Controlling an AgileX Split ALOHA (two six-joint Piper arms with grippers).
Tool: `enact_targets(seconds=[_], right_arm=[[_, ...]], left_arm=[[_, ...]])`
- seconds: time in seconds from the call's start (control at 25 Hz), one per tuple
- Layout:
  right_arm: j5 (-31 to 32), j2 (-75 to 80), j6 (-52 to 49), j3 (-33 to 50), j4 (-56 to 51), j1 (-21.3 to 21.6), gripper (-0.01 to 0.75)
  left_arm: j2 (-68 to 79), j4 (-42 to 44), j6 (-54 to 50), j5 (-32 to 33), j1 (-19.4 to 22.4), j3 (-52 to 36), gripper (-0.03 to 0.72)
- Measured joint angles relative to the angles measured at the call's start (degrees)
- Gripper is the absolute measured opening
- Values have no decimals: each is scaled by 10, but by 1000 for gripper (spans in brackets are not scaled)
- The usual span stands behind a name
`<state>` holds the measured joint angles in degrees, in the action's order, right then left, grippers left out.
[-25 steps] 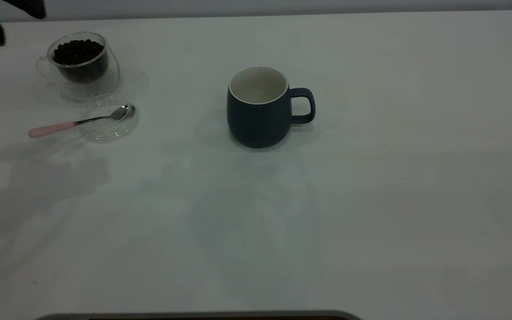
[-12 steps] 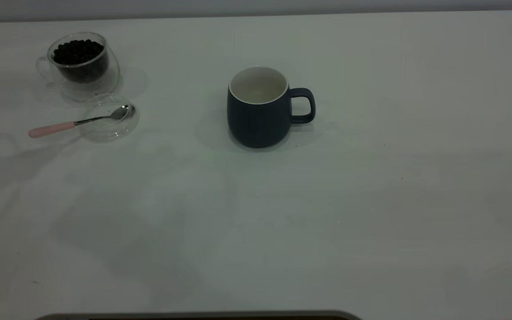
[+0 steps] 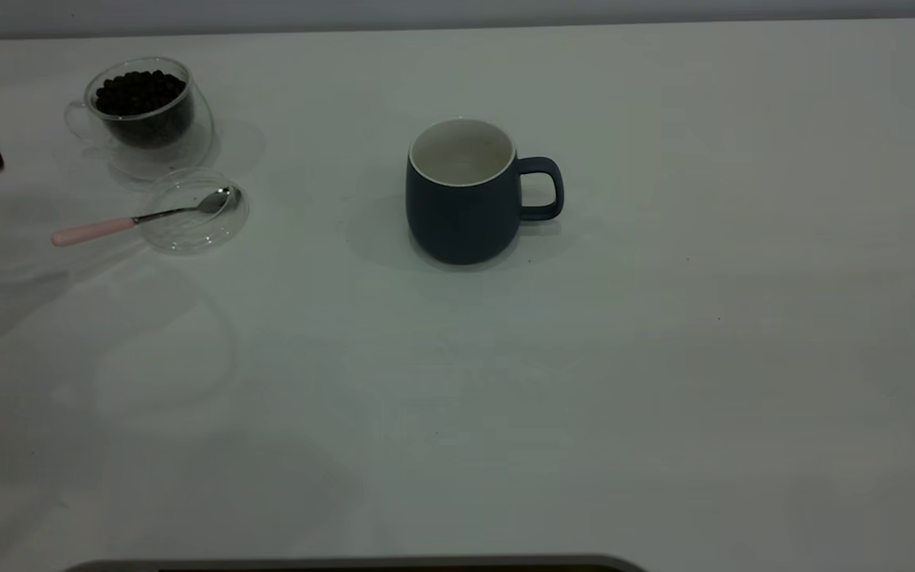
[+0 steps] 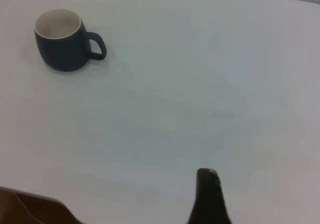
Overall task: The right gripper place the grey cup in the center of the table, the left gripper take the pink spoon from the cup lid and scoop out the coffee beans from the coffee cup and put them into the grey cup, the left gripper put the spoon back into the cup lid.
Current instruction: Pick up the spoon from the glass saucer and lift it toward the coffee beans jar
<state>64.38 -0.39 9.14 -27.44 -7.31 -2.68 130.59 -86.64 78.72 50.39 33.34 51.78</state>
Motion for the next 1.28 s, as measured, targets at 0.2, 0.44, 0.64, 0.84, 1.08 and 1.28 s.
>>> enact_targets(seconds=[0.2, 0.44, 0.64, 0.84, 1.08, 1.28], right_arm=[[0, 0, 0, 0, 0, 0, 588], [0, 0, 0, 0, 0, 0, 588], [0, 0, 0, 0, 0, 0, 588], [0, 0, 0, 0, 0, 0, 588], [0, 0, 0, 0, 0, 0, 588], [0, 0, 0, 0, 0, 0, 588]], left_arm=[[30, -9, 22, -1, 1, 1, 593], [60, -3, 35, 2, 28, 2, 593], [99, -50, 87, 28, 29, 10, 593], [141, -63, 107, 77, 28, 39, 593], [165, -63, 93, 90, -4, 83, 593], [169, -55, 64, 85, -32, 116, 593]])
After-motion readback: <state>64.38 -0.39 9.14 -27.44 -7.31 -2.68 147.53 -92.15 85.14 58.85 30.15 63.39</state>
